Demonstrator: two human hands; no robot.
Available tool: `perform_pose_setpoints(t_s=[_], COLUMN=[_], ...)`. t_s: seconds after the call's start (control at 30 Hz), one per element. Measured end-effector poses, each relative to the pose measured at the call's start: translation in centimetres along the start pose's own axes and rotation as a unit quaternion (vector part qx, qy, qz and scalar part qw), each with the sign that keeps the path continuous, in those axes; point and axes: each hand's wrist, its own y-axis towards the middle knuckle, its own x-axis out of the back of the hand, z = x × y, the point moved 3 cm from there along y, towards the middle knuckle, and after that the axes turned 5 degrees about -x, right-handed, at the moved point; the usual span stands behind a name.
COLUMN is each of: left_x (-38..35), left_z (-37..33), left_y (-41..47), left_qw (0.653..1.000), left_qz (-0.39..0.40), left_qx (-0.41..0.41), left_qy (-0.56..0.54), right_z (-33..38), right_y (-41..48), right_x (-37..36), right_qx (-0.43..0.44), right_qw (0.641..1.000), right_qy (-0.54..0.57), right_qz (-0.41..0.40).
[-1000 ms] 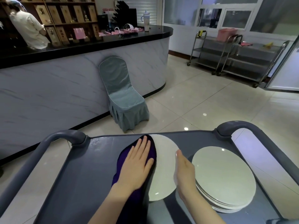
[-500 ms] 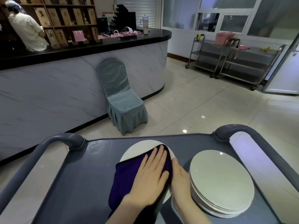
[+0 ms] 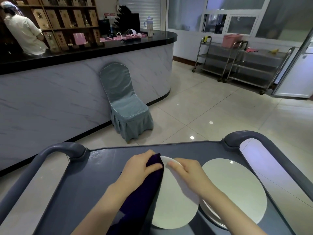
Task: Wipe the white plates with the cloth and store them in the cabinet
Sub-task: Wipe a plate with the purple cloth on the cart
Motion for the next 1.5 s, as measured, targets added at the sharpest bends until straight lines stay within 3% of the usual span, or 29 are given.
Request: perform_pose_setpoints(t_s=[0.07, 0.17, 0.23, 0.33, 0.43, 0.53, 0.6, 0.67, 0.7, 0.77, 0.87, 0.93, 1.07, 1.17, 1.27, 1.4, 1.5], left_x=[-0.2, -0.2, -0.1, -0.8, -0.8, 0.4, 0.5, 0.1, 0.2, 0.3, -0.3, -0.8, 0.0, 0.4, 0.0, 0.4, -0.7], left_z=[-0.5, 0.2, 1.1, 2.2, 2.2, 1.8, 0.7, -0.3, -0.3, 0.2, 1.1, 1.2, 1.7, 0.8, -0.2, -0.4, -0.1], left_y=[0.2, -0.3, -1.2, -3.1, -3.5, -2.4, -1.4, -0.9, -1.0, -1.7, -3.7, -4.5, -3.6, -2.3, -1.9, -3.0, -4.6], left_qw=[0.999, 0.996, 0.985, 0.938, 0.921, 0.955, 0.984, 0.993, 0.993, 0.984, 0.932, 0.91, 0.951, 0.983, 0.988, 0.954, 0.867], left_qz=[0.035, 0.032, -0.022, -0.145, -0.178, -0.124, -0.031, 0.041, 0.041, -0.023, -0.164, -0.198, -0.133, -0.02, 0.054, -0.116, -0.239], left_qx=[-0.004, 0.03, 0.087, 0.198, 0.234, 0.168, 0.1, 0.06, 0.063, 0.102, 0.198, 0.24, 0.193, 0.114, 0.074, 0.159, 0.276], left_qy=[0.01, -0.076, -0.148, -0.244, -0.257, -0.21, -0.144, -0.089, -0.089, -0.143, -0.253, -0.275, -0.201, -0.145, -0.124, -0.228, -0.339], right_z=[0.4, 0.6, 0.4, -0.7, -1.4, -0.7, 0.6, 1.0, 0.9, 0.6, -0.3, -0.8, -1.1, 0.3, 1.1, 1.3, 0.8], right_y=[0.3, 0.6, 0.8, 0.9, 0.9, 0.8, 0.7, 0.5, 0.5, 0.4, 0.3, 0.1, -0.1, 0.0, 0.0, -0.1, -0.8], right_x=[-0.3, 0.4, 1.5, 2.7, 2.5, 2.1, 0.7, -0.6, -0.6, 0.4, 1.9, 1.9, 1.8, 1.0, 0.1, 2.0, 1.7], right_qx=[0.025, 0.045, 0.043, -0.002, -0.032, -0.002, 0.031, 0.053, 0.052, 0.038, -0.006, -0.039, -0.034, 0.025, 0.069, 0.029, -0.041], right_qw=[0.998, 0.996, 0.998, 0.994, 0.987, 0.997, 0.999, 0.995, 0.996, 0.999, 0.993, 0.984, 0.992, 1.0, 0.993, 0.999, 0.977], right_qy=[-0.047, -0.068, -0.042, 0.055, 0.087, 0.041, -0.017, -0.058, -0.053, -0.005, 0.085, 0.117, 0.086, 0.001, -0.066, 0.02, 0.151], right_qz=[0.027, 0.031, 0.01, -0.097, -0.13, -0.06, 0.018, 0.061, 0.059, 0.022, -0.08, -0.127, -0.08, 0.016, 0.063, -0.021, -0.143])
